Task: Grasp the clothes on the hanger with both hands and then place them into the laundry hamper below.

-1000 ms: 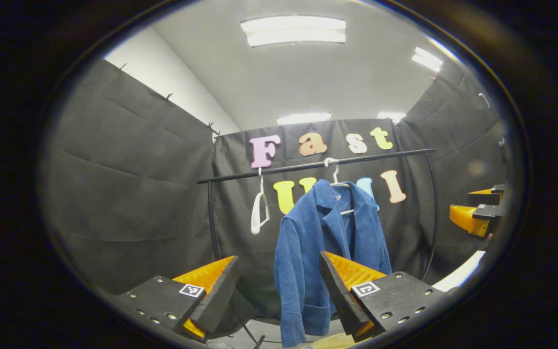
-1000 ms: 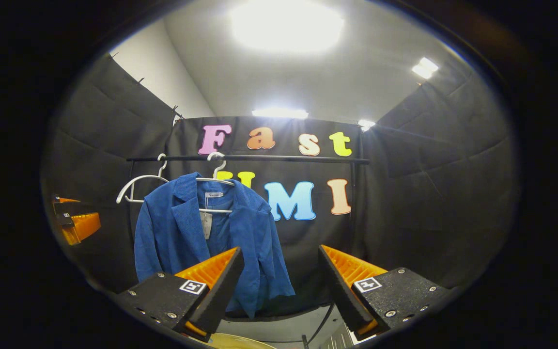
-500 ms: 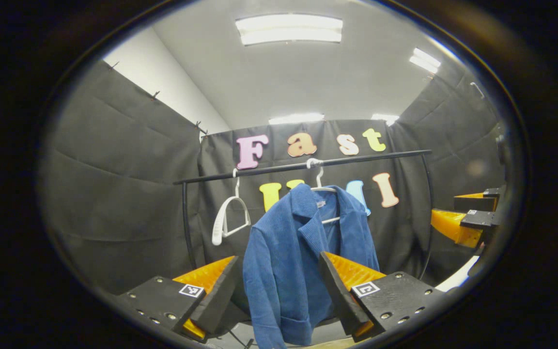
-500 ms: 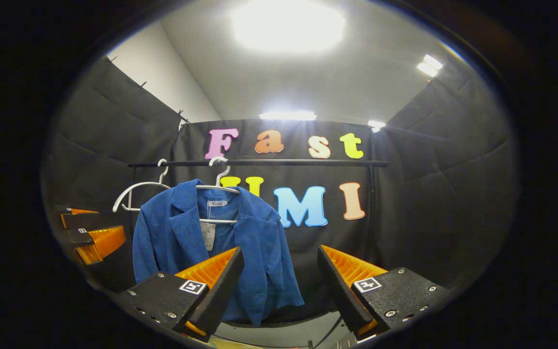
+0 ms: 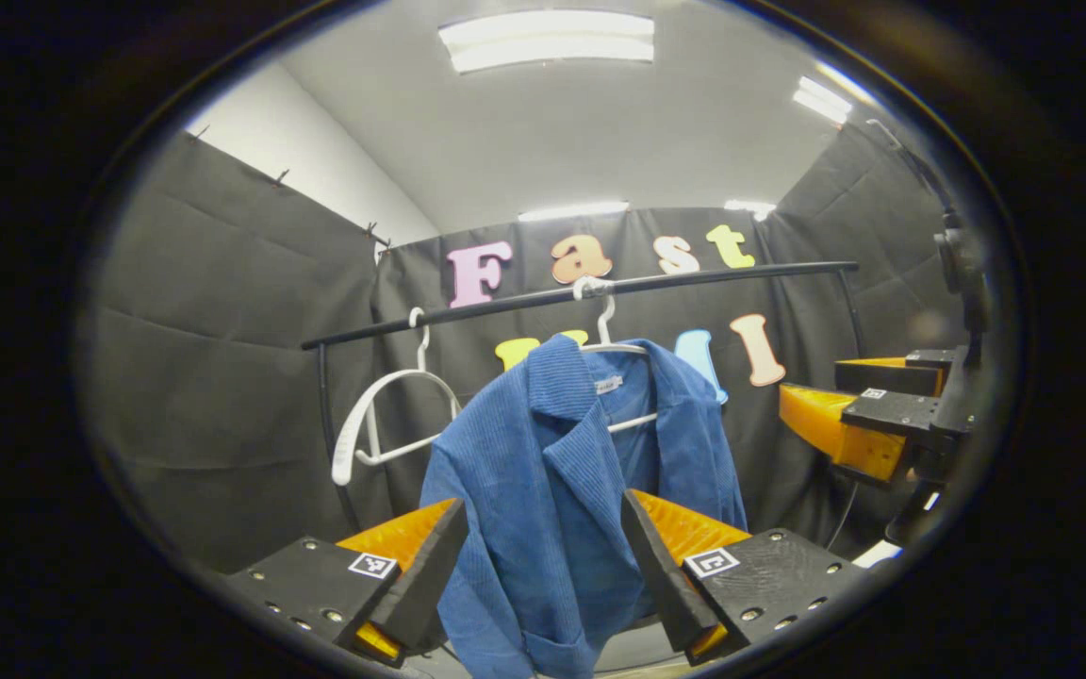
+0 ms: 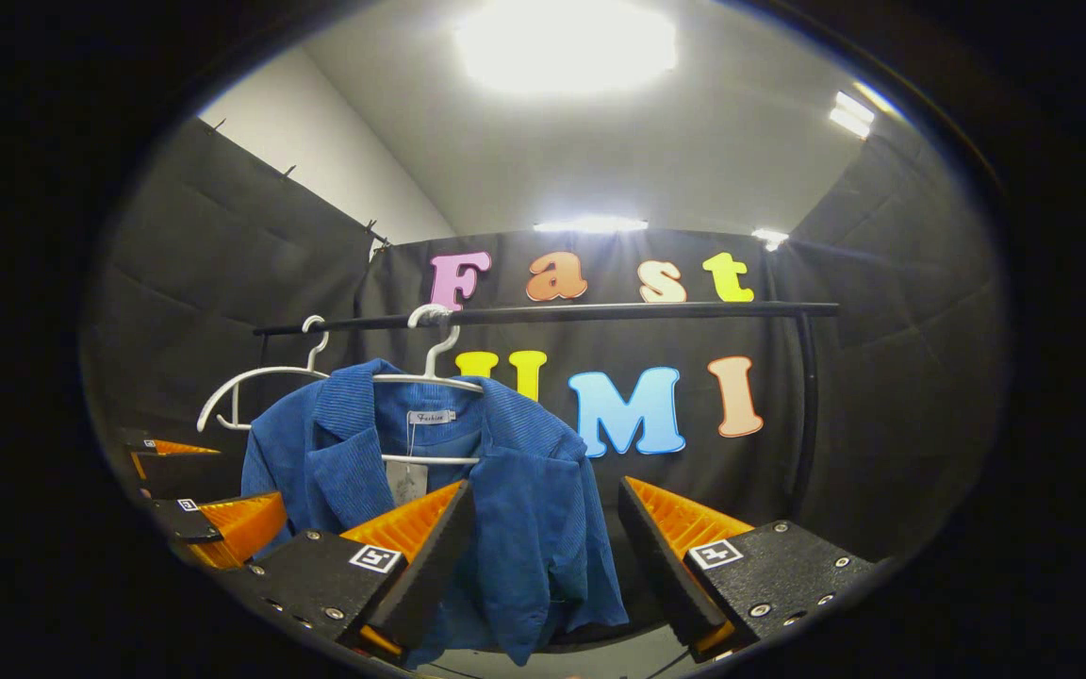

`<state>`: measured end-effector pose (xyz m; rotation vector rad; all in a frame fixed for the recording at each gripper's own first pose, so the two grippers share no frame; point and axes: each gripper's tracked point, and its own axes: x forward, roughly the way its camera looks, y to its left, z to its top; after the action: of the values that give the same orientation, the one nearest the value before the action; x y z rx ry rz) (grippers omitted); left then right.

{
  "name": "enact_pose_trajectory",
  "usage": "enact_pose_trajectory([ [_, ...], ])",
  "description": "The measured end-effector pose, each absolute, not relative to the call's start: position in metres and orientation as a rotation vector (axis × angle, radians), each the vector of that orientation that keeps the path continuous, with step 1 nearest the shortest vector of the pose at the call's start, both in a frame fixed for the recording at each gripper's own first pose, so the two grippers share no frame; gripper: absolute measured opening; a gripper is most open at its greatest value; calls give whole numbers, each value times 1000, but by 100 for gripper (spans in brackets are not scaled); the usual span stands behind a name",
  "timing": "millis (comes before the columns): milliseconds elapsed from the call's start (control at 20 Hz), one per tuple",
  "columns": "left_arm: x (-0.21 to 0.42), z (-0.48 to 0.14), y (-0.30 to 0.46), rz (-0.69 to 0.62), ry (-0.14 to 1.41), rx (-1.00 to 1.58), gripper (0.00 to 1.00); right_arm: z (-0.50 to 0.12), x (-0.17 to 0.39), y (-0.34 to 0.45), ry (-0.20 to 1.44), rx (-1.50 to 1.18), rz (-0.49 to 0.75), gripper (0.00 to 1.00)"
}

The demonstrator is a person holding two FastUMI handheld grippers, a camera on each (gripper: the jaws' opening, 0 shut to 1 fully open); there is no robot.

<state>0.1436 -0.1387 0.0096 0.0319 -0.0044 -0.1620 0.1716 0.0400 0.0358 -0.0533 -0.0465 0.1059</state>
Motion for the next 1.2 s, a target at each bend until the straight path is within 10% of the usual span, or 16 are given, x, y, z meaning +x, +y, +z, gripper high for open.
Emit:
enact_pose_trajectory([
  [1200, 276, -27, -190, 33, 22, 98, 94, -63, 333, 97, 62, -65, 328, 95],
])
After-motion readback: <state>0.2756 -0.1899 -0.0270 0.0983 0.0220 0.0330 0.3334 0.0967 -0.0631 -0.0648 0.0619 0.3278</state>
